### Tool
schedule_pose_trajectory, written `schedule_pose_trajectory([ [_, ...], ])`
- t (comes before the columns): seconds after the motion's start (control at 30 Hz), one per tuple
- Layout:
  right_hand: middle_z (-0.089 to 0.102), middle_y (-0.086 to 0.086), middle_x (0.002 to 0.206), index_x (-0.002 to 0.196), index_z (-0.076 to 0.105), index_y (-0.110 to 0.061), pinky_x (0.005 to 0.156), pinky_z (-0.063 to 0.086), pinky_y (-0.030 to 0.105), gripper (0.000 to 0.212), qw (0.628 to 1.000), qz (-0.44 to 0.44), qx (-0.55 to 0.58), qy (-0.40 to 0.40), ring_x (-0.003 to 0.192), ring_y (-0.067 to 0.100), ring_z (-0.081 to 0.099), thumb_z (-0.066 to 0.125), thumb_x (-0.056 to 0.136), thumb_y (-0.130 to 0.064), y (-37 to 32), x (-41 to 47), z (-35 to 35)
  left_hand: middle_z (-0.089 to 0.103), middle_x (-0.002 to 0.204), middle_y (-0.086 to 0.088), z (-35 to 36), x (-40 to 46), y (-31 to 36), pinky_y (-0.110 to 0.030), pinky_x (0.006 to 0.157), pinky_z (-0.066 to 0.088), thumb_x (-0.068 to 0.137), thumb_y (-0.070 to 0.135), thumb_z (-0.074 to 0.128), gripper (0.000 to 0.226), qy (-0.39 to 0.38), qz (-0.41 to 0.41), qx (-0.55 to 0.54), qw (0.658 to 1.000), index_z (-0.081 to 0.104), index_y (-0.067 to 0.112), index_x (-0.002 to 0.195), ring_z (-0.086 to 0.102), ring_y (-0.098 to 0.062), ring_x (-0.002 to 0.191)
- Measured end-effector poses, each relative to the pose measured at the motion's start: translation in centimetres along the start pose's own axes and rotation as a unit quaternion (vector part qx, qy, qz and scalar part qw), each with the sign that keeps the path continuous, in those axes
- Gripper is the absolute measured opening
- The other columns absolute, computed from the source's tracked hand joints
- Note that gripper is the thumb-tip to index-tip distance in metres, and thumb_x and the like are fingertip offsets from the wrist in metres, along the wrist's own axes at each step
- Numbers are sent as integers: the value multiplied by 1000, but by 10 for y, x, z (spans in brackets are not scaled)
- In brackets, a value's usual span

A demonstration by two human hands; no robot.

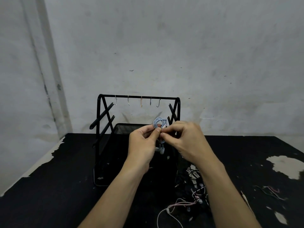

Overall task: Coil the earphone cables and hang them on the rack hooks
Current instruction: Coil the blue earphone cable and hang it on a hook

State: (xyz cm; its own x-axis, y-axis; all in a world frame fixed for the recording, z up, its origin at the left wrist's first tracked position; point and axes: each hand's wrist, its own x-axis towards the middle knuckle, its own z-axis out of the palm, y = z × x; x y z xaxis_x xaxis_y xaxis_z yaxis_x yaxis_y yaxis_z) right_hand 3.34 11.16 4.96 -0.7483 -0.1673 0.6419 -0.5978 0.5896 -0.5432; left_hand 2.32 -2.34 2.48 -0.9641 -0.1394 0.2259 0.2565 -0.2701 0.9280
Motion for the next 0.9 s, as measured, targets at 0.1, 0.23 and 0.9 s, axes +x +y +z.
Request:
schedule_pose_trajectory([
  [0.1, 72, -11, 79, 88, 81, -22, 64, 45, 16, 8, 999, -12, -39, 2, 71, 2, 64, 82, 80, -21, 3, 1, 4, 77, 84, -7, 0, 1, -1, -20, 65, 56, 91, 0, 64, 11, 11, 8, -11, 1000, 73, 7, 90, 72, -14, 78],
  [0.23, 69, -14, 75, 82, 79, -22, 63, 42, 13, 6, 999, -23, -43, 6, 69, 0, 63, 80, 80, -16, 4, 1, 4, 77, 79, -3, 0, 0, 2, -19, 61, 56, 91, -2, 64, 14, 2, 10, -10, 1000, 73, 8, 87, 71, -11, 73],
  [0.9, 74, -4, 87, 91, 78, -15, 71, 44, 11, 7, 993, 31, 102, -57, 82, 4, 67, 74, 87, -9, 11, 4, -8, 76, 83, 0, 2, -8, 9, -13, 52, 51, 91, -3, 62, 20, -44, 41, 60, 996, 75, 12, 95, 71, -4, 74],
])
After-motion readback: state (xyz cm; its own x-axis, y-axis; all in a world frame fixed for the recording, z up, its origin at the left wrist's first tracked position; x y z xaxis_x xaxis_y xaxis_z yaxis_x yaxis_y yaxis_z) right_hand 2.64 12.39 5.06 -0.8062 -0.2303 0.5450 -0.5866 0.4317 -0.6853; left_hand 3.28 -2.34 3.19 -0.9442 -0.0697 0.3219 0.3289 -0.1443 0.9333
